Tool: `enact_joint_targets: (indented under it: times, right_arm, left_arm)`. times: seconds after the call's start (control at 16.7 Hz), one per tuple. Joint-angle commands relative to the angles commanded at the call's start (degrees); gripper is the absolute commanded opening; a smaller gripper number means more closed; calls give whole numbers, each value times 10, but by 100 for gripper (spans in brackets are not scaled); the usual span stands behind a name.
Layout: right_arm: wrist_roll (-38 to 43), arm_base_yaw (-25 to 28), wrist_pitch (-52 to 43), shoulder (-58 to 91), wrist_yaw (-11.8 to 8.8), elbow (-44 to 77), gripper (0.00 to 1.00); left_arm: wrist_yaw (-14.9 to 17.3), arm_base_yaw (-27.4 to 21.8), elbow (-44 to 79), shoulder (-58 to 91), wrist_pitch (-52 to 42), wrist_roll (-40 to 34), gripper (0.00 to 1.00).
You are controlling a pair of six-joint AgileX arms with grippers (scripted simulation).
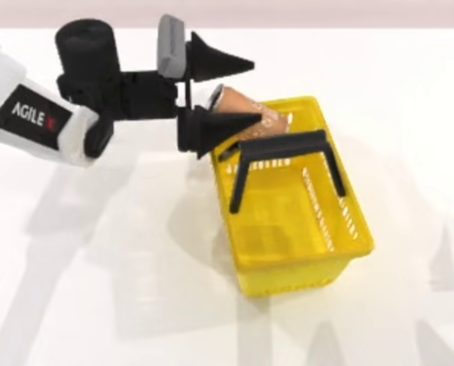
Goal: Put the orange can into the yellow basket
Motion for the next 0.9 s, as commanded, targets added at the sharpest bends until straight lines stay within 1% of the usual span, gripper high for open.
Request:
enact_joint_targets:
  times: [0.06, 0.18, 0.36, 0.6, 0.9]
  right_arm:
    - [-11, 7, -16, 16, 0, 16, 100]
    - [-42, 26, -63, 69, -1, 69, 100]
    - [-106, 65, -157, 189, -1, 188, 100]
    - [-210, 128, -309, 411, 0, 411, 100]
    - [-351, 215, -508, 728, 0, 741, 100]
  left_arm:
    - [-12, 3, -10, -16, -10, -4, 100]
    - [-45, 13, -39, -63, -37, -16, 100]
    - [-115, 34, -100, -172, -93, -36, 100]
    - [-233, 69, -209, -376, -187, -58, 100]
    - [-397, 114, -374, -693, -318, -68, 100]
